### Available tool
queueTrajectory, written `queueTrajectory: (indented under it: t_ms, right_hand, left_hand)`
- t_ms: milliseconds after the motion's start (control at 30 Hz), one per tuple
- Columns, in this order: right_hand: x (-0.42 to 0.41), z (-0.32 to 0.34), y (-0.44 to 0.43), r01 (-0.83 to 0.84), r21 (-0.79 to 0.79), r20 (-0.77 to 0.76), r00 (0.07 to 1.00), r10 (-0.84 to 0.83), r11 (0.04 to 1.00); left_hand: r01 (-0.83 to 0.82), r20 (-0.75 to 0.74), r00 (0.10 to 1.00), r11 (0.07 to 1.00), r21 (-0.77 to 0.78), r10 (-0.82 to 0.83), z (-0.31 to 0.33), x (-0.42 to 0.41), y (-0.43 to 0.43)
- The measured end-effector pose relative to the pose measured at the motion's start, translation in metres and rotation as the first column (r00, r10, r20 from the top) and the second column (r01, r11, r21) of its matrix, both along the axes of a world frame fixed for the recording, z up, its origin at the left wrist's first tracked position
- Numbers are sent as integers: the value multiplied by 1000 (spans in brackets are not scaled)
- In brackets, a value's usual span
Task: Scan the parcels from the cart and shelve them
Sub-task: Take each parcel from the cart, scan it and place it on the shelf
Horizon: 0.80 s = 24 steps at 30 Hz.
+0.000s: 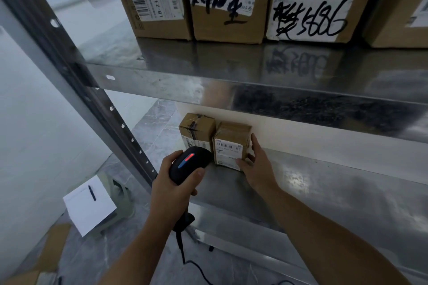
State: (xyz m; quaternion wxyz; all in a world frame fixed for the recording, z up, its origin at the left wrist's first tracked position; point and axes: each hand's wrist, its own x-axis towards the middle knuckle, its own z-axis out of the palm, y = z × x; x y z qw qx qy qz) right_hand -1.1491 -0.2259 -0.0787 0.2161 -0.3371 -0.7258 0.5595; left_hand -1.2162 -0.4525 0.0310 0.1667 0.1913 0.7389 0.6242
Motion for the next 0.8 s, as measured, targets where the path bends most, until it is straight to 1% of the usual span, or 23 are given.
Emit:
queueTrajectory:
  t_ms: [233, 433, 567, 700, 800]
  right_hand:
    - [-1, 8, 2, -29, 23, 33, 999, 28, 999]
    - [26, 21, 4, -46, 139, 155, 988, 25, 989]
    - [68, 28, 14, -39, 233, 210, 978, -11, 972]
    - [124, 37, 22, 4, 339, 193, 978, -74, 941]
    - [171, 48, 28, 61, 351, 167, 978, -126, 934]
  left_hand:
    - [4, 3, 1000, 1000, -19, -4, -3, 2, 1]
    - [58, -9, 998, 998, -10, -58, -3, 12, 18]
    - [123, -17, 992, 992, -13, -123, -5, 29, 37]
    - [223, -31, 974, 974, -29, -223, -8, 59, 60]
    - [304, -66, 950, 951, -51, -307, -3, 90, 81]
